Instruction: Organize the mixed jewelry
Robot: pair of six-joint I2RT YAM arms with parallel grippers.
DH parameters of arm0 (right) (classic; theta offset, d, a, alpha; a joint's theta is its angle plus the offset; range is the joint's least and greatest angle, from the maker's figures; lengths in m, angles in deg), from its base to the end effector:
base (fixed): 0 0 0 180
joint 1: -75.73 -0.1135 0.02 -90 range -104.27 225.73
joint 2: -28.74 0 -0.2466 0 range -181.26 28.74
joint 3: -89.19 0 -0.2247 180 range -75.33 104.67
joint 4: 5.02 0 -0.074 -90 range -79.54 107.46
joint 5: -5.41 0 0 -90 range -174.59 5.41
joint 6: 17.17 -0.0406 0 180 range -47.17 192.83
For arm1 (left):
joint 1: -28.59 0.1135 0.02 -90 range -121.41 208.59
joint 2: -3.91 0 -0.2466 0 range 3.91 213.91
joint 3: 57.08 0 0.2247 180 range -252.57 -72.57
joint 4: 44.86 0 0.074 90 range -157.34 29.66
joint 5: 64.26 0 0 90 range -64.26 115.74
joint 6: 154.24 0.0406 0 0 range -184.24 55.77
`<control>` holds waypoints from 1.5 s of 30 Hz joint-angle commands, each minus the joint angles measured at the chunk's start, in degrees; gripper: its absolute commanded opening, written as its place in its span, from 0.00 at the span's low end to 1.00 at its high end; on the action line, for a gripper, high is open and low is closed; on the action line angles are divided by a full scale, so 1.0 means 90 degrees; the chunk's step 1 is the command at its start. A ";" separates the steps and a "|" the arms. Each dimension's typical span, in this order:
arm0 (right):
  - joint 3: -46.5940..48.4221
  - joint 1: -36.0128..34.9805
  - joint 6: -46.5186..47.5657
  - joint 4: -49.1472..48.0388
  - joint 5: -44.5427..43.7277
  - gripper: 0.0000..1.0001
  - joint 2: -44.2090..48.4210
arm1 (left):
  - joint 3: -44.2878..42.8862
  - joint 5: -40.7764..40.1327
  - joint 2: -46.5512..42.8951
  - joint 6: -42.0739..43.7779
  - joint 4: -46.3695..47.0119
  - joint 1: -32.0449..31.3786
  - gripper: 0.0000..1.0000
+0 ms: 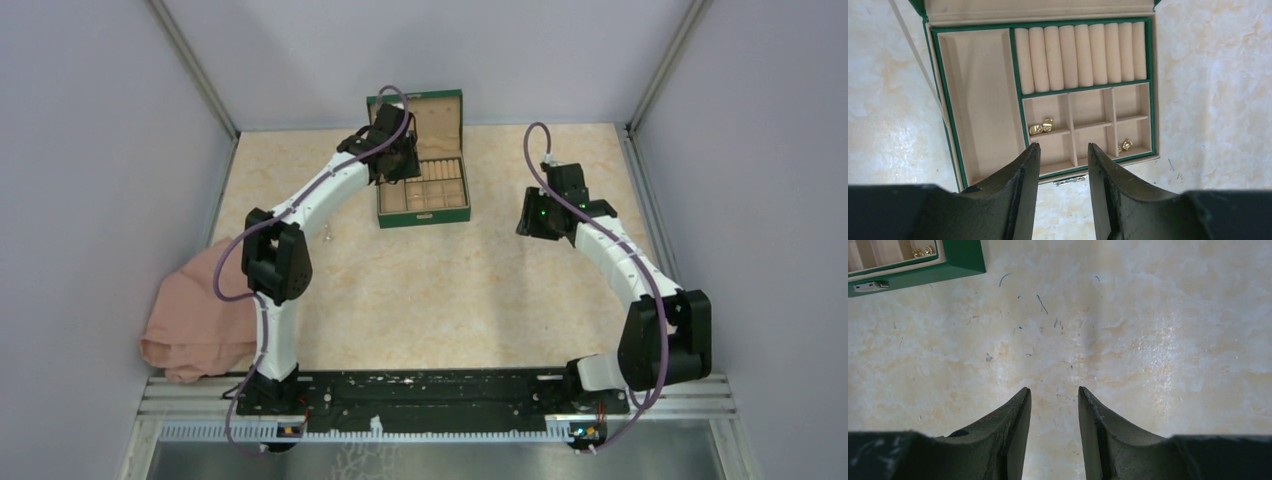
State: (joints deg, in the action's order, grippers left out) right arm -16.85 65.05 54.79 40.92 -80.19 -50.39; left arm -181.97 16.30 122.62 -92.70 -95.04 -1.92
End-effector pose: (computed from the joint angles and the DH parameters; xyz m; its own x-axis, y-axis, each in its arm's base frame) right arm 0.2639 0.0529 0.2463 -0.7991 0.1635 -0.5785 0.0162 0.9678 0.2512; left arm 0.3858 -0.2196 0.2747 -0.7164 -0.1235 -0.6867 0.0657 0.9679 -0.2426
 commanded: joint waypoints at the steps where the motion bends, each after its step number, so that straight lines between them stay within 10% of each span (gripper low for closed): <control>1: -0.0036 0.0071 0.0054 -0.0180 -0.0001 0.40 0.0342 | 0.0171 -0.0178 -0.0210 0.0025 -0.0034 0.0046 0.47; 22: -0.0240 0.0073 -0.0110 -0.0307 0.0281 0.40 0.0565 | 0.2794 -0.1000 -0.1523 -0.0322 -0.0527 0.1759 0.50; 36: -0.0317 0.0071 -0.0124 -0.0253 0.0282 0.40 0.0662 | 0.2288 -0.1010 -0.0250 -0.0307 -0.0627 0.2295 0.49; 45: -0.0354 0.0073 -0.0138 -0.0250 0.0264 0.40 0.0694 | 0.2162 -0.0804 0.0166 -0.0246 -0.0539 0.2520 0.30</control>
State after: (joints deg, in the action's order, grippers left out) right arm -19.86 65.16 54.13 40.13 -77.78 -46.31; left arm -160.57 8.35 122.21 -95.48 -99.74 20.07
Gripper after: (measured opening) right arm 0.400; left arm 0.374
